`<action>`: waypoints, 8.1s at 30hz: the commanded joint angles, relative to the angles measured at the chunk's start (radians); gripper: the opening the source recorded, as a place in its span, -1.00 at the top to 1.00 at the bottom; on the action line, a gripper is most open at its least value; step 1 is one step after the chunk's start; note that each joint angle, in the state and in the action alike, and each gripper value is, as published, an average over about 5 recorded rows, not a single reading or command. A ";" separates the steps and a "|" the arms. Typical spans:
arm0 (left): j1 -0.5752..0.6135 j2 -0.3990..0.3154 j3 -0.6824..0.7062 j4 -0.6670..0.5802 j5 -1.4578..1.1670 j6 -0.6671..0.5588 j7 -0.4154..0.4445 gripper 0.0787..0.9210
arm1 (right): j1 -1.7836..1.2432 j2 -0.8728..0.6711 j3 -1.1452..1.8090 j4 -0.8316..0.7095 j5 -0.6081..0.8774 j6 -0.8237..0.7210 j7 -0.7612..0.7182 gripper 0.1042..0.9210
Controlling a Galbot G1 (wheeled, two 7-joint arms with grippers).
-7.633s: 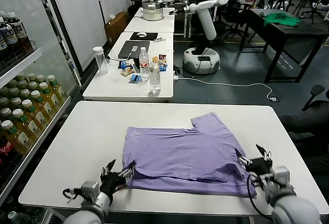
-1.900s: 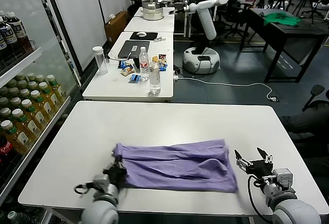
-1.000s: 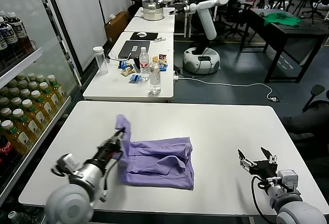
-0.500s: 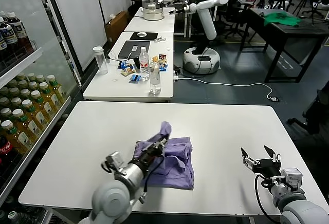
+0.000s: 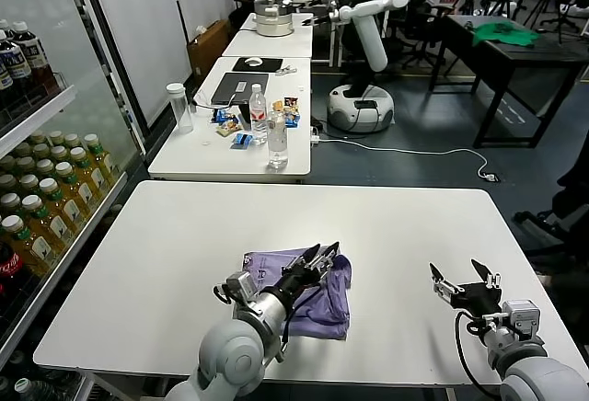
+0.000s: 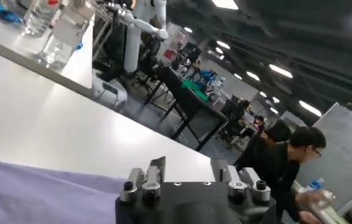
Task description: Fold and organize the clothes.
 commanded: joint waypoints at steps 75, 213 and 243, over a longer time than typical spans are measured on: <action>0.195 0.335 -0.745 -0.249 -0.436 -0.009 -0.084 0.91 | -0.014 0.012 0.020 0.060 0.022 0.009 0.005 -0.76; 0.355 0.074 -0.292 -0.115 0.627 -0.304 0.048 -0.77 | 0.014 0.048 0.052 -0.122 -0.133 0.297 -0.101 -0.73; 0.382 0.065 -0.285 -0.186 0.602 -0.294 0.102 -0.77 | -0.111 0.064 0.178 -0.020 -0.093 0.327 -0.043 -0.76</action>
